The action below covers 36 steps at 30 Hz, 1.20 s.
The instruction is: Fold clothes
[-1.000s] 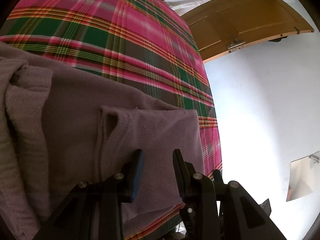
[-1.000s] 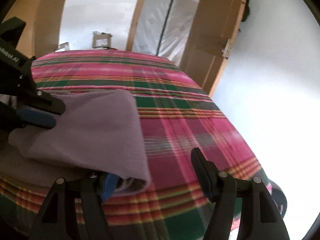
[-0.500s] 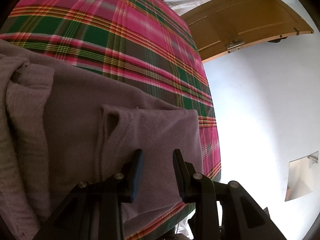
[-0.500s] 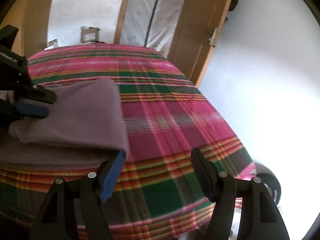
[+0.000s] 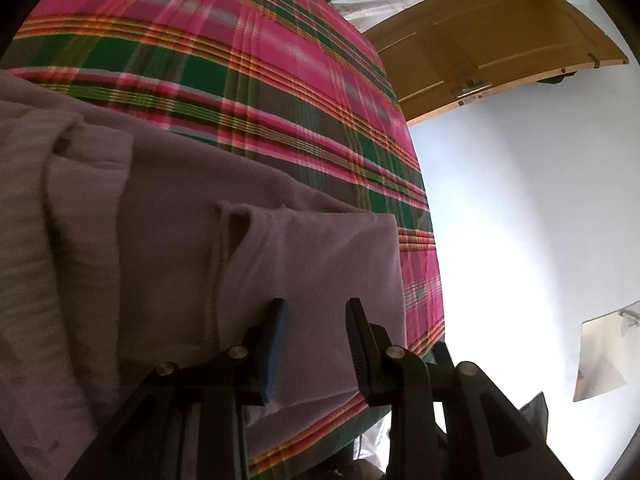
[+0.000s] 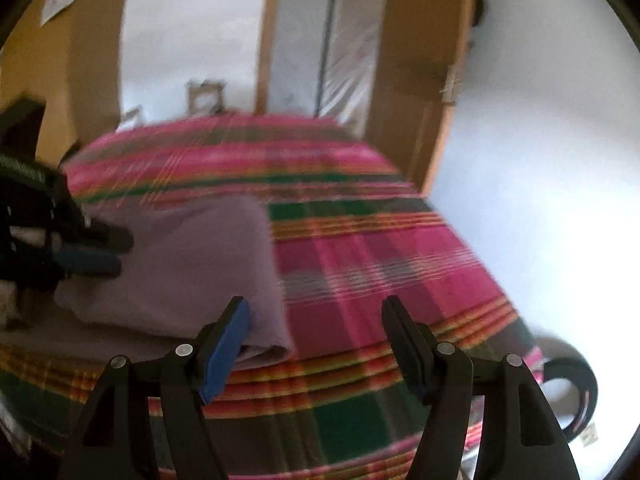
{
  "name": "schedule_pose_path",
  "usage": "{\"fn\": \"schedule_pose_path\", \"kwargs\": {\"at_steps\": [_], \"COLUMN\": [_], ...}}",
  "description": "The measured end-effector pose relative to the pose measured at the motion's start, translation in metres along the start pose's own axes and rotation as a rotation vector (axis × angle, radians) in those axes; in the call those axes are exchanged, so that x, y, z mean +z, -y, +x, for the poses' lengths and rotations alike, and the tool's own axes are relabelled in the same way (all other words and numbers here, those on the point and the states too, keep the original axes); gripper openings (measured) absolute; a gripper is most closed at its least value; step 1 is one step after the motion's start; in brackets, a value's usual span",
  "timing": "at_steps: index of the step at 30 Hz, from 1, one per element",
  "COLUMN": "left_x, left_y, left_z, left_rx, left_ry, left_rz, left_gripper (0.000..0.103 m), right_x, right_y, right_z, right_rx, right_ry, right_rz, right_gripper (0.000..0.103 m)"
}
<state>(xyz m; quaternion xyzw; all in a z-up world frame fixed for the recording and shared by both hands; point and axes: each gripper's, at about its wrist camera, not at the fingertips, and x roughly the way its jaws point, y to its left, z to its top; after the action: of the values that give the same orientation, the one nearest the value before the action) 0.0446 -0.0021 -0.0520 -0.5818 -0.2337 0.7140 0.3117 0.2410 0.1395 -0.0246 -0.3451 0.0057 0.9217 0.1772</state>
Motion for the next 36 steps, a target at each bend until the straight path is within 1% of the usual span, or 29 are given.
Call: {"fn": "schedule_pose_path", "kwargs": {"at_steps": [3, 4, 6, 8, 10, 12, 15, 18, 21, 26, 29, 33, 36], "left_x": [-0.003, -0.003, -0.004, -0.006, -0.008, -0.011, -0.010, -0.010, -0.008, -0.011, -0.014, -0.016, -0.019], "left_y": [0.001, 0.002, 0.002, 0.003, 0.004, 0.001, -0.009, -0.021, -0.035, -0.064, -0.083, -0.109, -0.125], "left_z": [-0.013, -0.018, -0.027, -0.040, -0.053, -0.067, -0.082, -0.099, -0.110, -0.128, -0.136, -0.153, -0.168], "left_rx": [0.043, 0.038, -0.012, -0.006, 0.006, 0.018, 0.019, 0.058, 0.067, 0.105, 0.122, 0.146, 0.165], "left_ry": [0.049, 0.059, 0.053, 0.071, 0.093, 0.121, 0.151, 0.197, 0.223, 0.252, 0.264, 0.292, 0.313], "left_rz": [0.012, 0.019, 0.008, 0.015, 0.024, 0.025, -0.007, -0.024, -0.060, -0.113, -0.148, -0.206, -0.224], "left_gripper": [0.030, 0.030, 0.030, 0.031, 0.031, 0.031, 0.031, 0.031, 0.031, 0.032, 0.032, 0.032, 0.032], "right_x": [-0.003, -0.004, -0.002, 0.004, 0.010, 0.017, 0.025, 0.027, 0.026, 0.019, 0.016, 0.021, 0.026], "right_y": [0.006, 0.007, 0.008, 0.003, -0.006, -0.019, -0.046, -0.074, -0.093, -0.108, -0.108, -0.114, -0.113], "right_z": [0.005, 0.004, -0.002, -0.012, -0.020, -0.024, -0.022, -0.017, -0.010, 0.008, 0.013, 0.010, -0.001], "right_rx": [0.023, 0.022, 0.005, -0.008, 0.037, 0.120, 0.230, 0.301, 0.359, 0.377, 0.385, 0.383, 0.411], "right_ry": [-0.035, -0.034, -0.022, 0.017, 0.060, 0.081, 0.083, 0.081, 0.066, 0.001, -0.013, -0.031, 0.016], "right_rz": [0.028, 0.033, 0.032, 0.021, 0.000, -0.031, -0.092, -0.177, -0.230, -0.258, -0.255, -0.313, -0.325], "right_gripper": [0.070, 0.070, 0.070, 0.070, 0.070, 0.070, 0.070, 0.070, 0.070, 0.070, 0.070, 0.070, 0.070]}}
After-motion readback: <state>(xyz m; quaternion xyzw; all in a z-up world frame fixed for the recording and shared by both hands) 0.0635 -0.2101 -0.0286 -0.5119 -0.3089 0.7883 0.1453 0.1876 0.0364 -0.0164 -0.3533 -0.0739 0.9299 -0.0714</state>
